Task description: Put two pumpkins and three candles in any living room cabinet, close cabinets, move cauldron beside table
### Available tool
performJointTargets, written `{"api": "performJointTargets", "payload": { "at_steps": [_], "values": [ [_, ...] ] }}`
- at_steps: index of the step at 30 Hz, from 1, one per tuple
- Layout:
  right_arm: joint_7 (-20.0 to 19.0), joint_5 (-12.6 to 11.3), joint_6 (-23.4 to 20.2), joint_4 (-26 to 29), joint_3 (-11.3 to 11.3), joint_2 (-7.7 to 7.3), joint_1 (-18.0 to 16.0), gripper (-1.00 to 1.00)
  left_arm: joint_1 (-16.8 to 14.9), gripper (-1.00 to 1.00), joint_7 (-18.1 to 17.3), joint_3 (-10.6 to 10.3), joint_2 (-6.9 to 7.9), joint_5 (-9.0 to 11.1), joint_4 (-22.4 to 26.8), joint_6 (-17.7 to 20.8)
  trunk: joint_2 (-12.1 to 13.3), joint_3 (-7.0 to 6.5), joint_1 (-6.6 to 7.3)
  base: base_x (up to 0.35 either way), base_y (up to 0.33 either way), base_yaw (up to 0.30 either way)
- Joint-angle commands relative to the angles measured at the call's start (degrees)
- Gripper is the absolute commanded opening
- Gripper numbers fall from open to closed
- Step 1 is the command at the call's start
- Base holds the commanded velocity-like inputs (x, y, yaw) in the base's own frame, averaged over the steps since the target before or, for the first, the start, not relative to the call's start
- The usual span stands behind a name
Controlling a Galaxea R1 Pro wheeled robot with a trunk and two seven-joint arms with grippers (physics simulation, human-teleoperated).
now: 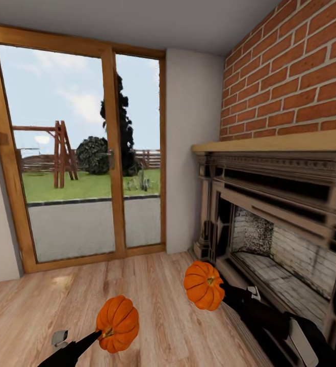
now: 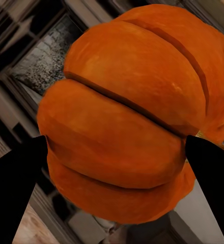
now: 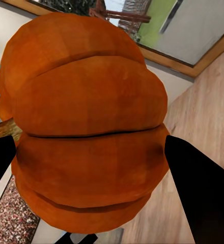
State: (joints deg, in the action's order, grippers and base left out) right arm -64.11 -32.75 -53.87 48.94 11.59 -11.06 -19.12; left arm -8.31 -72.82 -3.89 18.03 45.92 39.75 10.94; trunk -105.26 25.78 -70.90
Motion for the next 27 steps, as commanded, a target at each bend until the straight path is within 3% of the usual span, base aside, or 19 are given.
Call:
{"api": "performJointTargets", "payload": {
  "at_steps": [1, 27],
  "values": [
    [-0.14, -0.04, -0.27, 0.0, 0.05, 0.0, -0.04, -1.0, -0.04, -1.0, -0.19, -0.33, 0.08, 0.57, -0.06, 0.58, 0.38, -0.02, 0.23, 0.0, 0.0, 0.0],
    [-0.14, -0.02, -0.27, 0.01, 0.02, 0.07, -0.04, -1.0, -0.04, -1.0, -1.44, -0.33, 0.08, 0.57, -0.07, 0.58, 10.8, -2.25, 5.94, 0.0, 0.0, 0.0]
  ]
}}
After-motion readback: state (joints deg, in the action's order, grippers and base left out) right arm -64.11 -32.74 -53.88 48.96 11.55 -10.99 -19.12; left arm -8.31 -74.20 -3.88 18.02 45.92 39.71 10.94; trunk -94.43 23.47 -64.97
